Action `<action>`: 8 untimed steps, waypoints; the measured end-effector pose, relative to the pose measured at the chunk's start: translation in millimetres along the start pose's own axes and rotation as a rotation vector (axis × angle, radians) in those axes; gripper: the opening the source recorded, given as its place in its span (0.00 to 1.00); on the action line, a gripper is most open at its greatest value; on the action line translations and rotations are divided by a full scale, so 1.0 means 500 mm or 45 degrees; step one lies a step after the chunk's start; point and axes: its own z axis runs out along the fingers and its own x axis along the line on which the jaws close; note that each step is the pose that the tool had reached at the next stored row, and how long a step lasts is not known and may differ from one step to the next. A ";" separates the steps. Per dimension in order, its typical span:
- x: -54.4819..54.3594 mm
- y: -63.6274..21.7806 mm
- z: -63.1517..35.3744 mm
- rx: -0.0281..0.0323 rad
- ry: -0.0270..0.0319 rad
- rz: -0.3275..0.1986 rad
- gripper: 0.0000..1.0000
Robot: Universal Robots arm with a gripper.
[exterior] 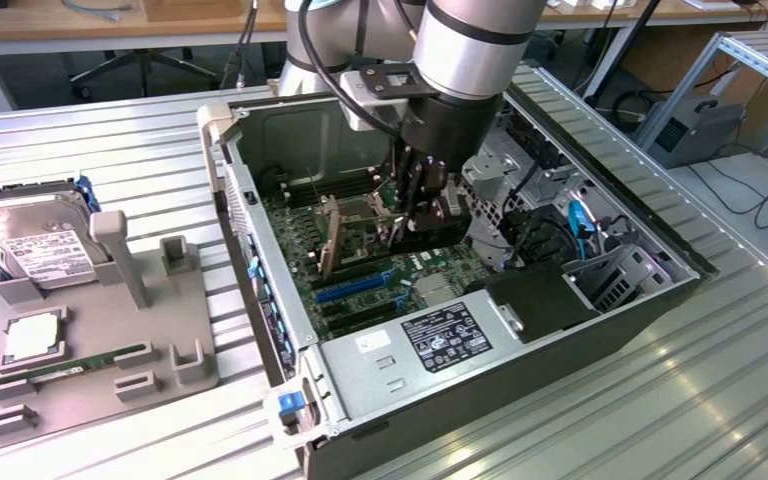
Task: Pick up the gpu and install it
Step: 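Insert the gpu into the slot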
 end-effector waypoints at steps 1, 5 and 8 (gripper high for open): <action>0.000 0.000 0.000 0.0000 0.0001 0.000 0.27; 0.001 0.001 0.001 0.0000 0.0001 0.000 0.27; 0.002 0.002 0.001 0.0000 0.0001 0.000 0.27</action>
